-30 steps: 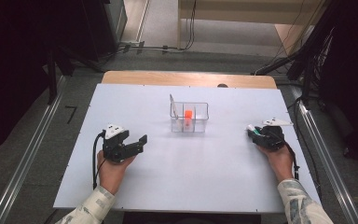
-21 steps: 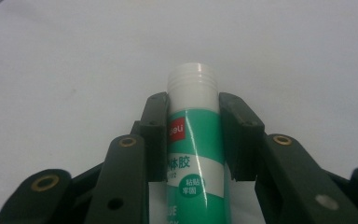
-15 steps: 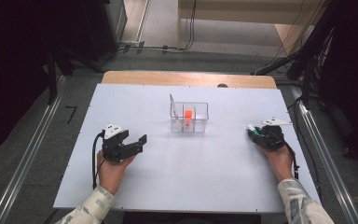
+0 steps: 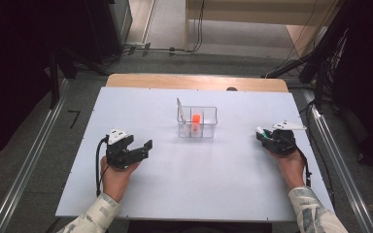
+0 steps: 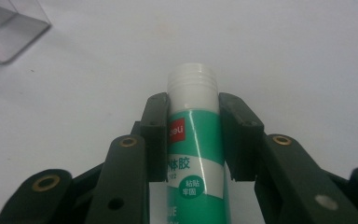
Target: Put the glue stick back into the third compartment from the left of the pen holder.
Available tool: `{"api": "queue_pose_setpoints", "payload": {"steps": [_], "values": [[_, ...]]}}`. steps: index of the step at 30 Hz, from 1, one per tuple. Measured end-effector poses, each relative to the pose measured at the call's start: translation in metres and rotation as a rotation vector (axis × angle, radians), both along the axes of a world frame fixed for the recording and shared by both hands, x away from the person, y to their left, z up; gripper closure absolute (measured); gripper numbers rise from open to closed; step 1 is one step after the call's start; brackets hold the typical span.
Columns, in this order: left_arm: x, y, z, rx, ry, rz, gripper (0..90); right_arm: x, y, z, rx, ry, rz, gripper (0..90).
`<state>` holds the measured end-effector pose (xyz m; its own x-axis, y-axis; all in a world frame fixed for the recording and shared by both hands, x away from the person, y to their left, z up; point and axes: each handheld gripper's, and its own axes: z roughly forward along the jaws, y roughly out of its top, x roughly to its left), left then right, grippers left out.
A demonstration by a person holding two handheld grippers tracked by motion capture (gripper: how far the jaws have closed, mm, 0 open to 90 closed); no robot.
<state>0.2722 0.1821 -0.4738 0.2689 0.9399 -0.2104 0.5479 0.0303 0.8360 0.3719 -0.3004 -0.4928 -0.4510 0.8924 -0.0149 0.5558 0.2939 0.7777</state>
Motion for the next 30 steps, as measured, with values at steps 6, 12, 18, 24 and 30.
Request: {"api": "queue_pose_setpoints", "payload": {"steps": [6,12,18,24,30], "values": [[0.000,0.001,0.000,0.010,-0.003,0.005,24.6,-0.005,0.011,0.006,0.016,-0.014,0.031,63.3],[0.000,0.001,0.000,0.013,0.001,0.008,24.5,-0.009,0.023,0.013,0.040,-0.031,0.066,63.3],[0.000,0.001,0.000,0.014,-0.003,0.010,24.5,-0.012,0.035,0.020,0.064,-0.046,0.093,63.3],[0.000,0.002,0.000,0.007,-0.006,0.014,24.5,-0.012,0.047,0.026,0.069,-0.060,0.113,63.3],[0.000,0.003,0.000,0.008,-0.006,0.015,24.5,-0.011,0.054,0.031,0.082,-0.066,0.126,63.4]]}}
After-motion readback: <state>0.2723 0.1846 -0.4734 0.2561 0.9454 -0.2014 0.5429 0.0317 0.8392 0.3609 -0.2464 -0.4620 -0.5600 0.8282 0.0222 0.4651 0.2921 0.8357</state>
